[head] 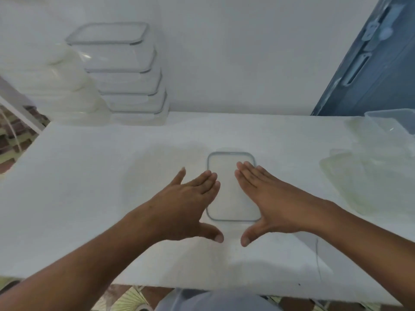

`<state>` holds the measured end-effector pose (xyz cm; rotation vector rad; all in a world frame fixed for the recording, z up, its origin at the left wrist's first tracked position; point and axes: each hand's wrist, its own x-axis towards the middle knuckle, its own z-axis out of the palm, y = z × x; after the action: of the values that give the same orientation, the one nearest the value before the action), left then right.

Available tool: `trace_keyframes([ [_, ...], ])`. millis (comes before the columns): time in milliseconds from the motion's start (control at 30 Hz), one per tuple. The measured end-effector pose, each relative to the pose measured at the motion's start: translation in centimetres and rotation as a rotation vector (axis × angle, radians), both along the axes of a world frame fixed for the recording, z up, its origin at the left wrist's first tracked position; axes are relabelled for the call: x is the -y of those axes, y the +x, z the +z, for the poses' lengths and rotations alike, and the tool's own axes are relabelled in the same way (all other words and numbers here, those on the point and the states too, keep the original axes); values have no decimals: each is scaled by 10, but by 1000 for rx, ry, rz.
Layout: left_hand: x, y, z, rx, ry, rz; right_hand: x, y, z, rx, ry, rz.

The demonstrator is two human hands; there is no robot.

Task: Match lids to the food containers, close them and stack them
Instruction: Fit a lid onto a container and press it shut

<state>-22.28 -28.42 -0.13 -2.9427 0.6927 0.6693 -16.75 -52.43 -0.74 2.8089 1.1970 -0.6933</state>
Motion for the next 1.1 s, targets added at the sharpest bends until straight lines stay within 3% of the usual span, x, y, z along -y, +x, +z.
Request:
trace_keyframes([
  [333, 9, 12, 10, 47, 80, -62, -2, 4, 0, -56, -12, 3],
  [500, 7, 3, -8, 216, 55, -55, -9, -11, -18, 186, 1, -65],
  [733, 4, -5, -26, 303, -62, -20, -9, -9, -23, 258, -40, -34],
  [900, 8, -6, -18, 196, -18, 12, -4, -10, -24, 174, 86, -9],
  [1100, 0, -5, -18, 195, -44, 7, 1, -10, -14, 49, 140, -11],
])
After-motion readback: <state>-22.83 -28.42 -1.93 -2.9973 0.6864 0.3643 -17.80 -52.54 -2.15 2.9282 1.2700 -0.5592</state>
